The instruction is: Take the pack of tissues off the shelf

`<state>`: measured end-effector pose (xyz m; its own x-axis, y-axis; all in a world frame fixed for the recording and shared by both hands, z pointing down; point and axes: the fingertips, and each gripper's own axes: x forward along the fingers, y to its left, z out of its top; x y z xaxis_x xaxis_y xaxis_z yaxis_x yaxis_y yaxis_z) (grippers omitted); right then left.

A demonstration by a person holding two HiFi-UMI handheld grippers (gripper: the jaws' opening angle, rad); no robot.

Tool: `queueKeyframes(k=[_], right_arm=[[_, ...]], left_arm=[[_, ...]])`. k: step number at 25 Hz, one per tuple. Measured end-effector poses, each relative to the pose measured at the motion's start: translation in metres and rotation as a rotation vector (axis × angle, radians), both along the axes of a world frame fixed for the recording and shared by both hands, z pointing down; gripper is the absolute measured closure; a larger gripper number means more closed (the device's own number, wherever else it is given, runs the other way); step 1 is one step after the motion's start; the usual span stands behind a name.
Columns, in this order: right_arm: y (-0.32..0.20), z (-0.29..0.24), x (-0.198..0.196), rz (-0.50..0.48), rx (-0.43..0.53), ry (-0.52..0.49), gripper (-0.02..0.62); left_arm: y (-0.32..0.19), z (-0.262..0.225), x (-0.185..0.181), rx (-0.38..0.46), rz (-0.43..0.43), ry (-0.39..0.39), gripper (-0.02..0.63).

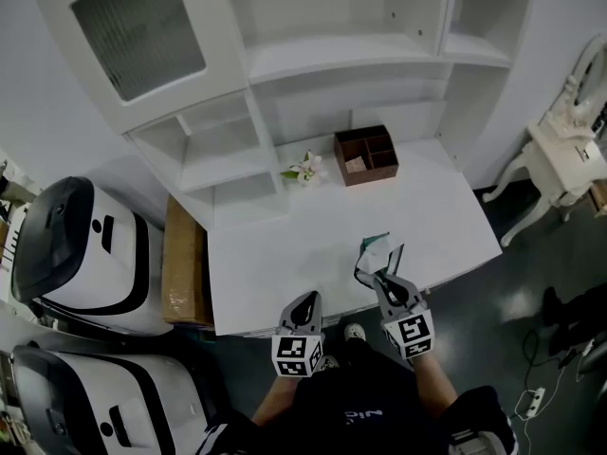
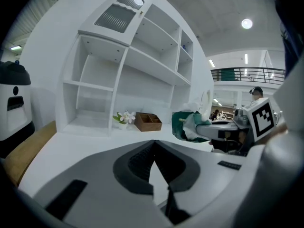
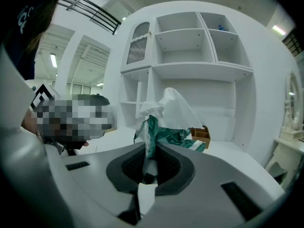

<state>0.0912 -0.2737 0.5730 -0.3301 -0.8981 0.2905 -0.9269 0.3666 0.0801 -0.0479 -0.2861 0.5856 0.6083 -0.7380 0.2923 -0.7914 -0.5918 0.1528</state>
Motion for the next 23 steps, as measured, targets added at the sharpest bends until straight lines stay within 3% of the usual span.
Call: queueKeyframes(k=[7, 23], right_arm=[[-0.0042, -0.0034, 0.0018, 0.004, 0.029, 0.016, 0.58], [-0.0016, 0.0054, 0.0087, -0.002, -0.01, 0.01, 0.58]], left_arm=[[-0.0025, -0.0019, -0.0005, 0.005, -0.009, 0.002, 0.603], [-0.0086, 0.0023, -0.0033, 0.018, -0.043, -0.029, 0.603]])
